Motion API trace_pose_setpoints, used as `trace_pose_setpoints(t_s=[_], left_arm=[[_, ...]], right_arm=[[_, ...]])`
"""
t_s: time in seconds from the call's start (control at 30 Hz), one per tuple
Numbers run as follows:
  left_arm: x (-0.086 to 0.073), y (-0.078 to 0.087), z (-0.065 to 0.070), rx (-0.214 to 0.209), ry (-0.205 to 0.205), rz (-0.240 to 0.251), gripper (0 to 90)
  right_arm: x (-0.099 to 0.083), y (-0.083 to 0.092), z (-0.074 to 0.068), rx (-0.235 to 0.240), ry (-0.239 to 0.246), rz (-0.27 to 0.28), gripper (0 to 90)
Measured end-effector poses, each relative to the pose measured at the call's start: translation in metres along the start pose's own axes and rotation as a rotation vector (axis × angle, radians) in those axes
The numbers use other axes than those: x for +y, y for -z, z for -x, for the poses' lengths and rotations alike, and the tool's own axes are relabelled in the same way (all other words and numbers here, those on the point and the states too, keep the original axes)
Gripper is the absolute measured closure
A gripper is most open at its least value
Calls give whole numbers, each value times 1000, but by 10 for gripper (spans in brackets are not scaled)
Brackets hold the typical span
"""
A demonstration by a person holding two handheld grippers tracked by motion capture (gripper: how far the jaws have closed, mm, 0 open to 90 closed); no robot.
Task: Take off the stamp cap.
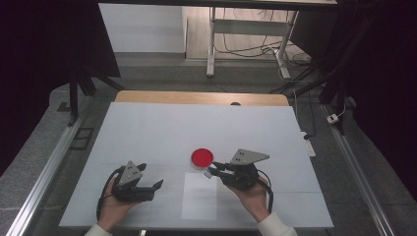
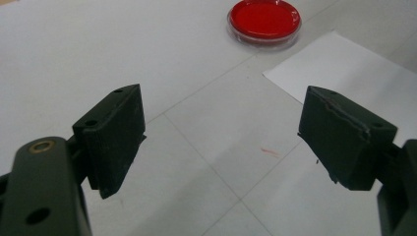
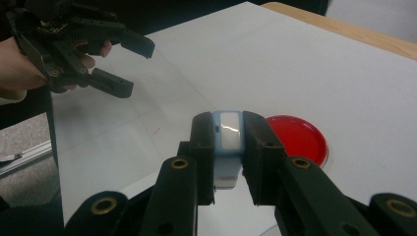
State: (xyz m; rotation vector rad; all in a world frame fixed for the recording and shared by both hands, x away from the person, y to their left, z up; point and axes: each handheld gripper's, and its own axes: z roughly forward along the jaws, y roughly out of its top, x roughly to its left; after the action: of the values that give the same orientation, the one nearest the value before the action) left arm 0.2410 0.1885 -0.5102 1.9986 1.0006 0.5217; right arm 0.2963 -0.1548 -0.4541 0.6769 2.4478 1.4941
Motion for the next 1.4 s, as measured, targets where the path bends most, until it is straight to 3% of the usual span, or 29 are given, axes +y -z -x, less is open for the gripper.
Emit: trace_pose_setpoints(t_s=[1.4], left_arm=[[42,-31,37,-95,-77,18,191]], right_arm=[[1,0,-2,-8,1,18,752]])
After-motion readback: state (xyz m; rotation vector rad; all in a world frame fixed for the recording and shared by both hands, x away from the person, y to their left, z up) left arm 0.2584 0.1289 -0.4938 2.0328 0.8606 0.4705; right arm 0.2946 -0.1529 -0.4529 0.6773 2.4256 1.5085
